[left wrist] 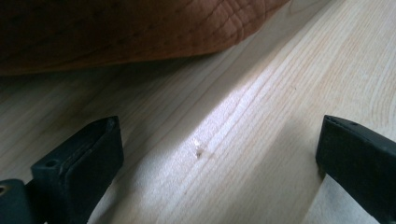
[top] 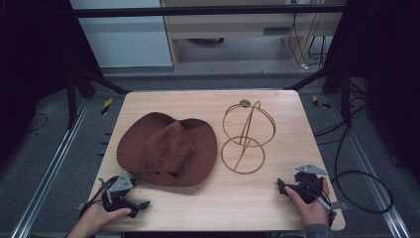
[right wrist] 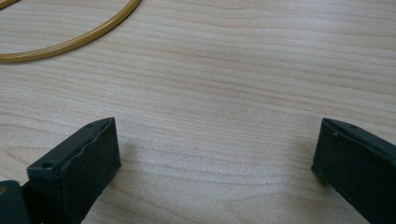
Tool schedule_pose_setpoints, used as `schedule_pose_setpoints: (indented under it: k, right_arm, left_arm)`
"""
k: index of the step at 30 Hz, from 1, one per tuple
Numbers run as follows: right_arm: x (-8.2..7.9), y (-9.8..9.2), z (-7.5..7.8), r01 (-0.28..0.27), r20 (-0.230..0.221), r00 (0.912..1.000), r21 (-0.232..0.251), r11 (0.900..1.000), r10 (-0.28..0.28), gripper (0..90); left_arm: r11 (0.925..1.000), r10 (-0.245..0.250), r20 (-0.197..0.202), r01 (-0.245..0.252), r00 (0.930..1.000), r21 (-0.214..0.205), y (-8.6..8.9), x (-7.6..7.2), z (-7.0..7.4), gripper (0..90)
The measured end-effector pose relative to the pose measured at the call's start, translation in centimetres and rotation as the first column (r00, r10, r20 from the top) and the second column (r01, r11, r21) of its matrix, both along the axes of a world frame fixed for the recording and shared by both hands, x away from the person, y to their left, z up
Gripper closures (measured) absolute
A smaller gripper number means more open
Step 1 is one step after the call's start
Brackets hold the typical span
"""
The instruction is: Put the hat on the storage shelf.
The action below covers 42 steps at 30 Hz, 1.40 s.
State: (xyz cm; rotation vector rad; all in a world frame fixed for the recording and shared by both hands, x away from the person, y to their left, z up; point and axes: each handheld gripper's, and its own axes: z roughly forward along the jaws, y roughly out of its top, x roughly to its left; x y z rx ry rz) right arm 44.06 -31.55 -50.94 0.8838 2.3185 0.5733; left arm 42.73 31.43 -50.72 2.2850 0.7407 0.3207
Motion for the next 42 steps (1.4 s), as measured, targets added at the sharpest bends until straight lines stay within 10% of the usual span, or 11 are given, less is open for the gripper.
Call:
schedule_pose_setpoints:
  k: [15, 21, 28, 42]
  right_arm:
    - [0.0, 0.0, 0.0, 0.0, 0.0, 1.0, 0.001, 1.0, 0.0, 0.8]
    - [0.0, 0.0, 0.0, 0.001, -0.001, 1.0, 0.0, 1.0, -0.001, 0.8]
    - [0.0, 0.0, 0.0, 0.0, 0.0, 1.0, 0.001, 1.0, 0.0, 0.8]
    - [0.0, 0.0, 0.0, 0.001, 0.0, 1.0, -0.001, 1.0, -0.001, 0.8]
  left_arm:
    - [0.9991, -0.038, 0.011, 0.038, 0.9992, -0.015, -0.3, -1.3, 1.6, 8.7]
    - [0.9939, -0.08, 0.004, 0.08, 0.9968, -0.076, -0.9, -1.8, 2.2, 7.1]
    - [0.9708, -0.123, 0.04, 0.128, 0.9916, -0.203, -2.1, -2.4, 4.5, 7.3]
    - [0.9833, -0.087, 0.008, 0.088, 0.9961, -0.16, -5.0, 0.9, 8.1, 6.4]
